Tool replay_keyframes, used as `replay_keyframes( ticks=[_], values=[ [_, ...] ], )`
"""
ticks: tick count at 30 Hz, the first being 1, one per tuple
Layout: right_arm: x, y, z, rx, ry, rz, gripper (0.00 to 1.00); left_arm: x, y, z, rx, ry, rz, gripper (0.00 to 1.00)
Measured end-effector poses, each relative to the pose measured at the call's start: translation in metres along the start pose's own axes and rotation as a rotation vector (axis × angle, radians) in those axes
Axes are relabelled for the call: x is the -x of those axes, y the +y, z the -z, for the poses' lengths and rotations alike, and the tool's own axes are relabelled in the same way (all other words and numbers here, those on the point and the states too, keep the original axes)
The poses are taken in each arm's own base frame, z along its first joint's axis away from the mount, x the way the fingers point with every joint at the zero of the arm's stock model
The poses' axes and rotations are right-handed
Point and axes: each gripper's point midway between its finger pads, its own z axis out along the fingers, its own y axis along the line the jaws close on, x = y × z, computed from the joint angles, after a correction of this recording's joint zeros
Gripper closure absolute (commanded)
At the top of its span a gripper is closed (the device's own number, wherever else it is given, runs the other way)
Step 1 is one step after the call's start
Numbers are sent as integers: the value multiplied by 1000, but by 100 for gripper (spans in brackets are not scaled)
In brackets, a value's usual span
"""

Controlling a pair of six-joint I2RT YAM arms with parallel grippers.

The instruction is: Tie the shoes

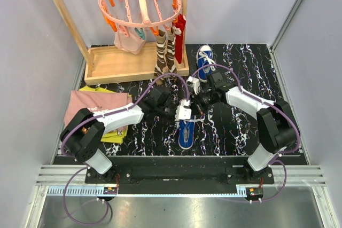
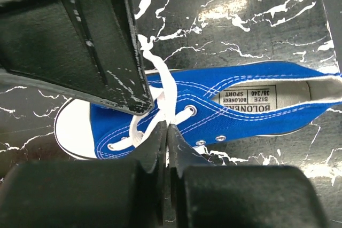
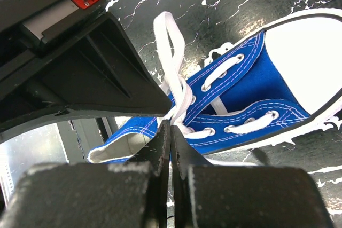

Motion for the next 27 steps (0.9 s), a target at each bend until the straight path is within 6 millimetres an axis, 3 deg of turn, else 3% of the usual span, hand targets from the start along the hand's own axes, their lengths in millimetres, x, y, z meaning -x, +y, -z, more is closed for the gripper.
replay_keyframes(
  ticks=[14,27],
  values=[
    [1,3,1,20,-7,-11,100,2,18,-6,77,16,192,100],
    [1,2,2,17,-10,-36,100,7,11,-9,133,-24,638,100]
  ],
)
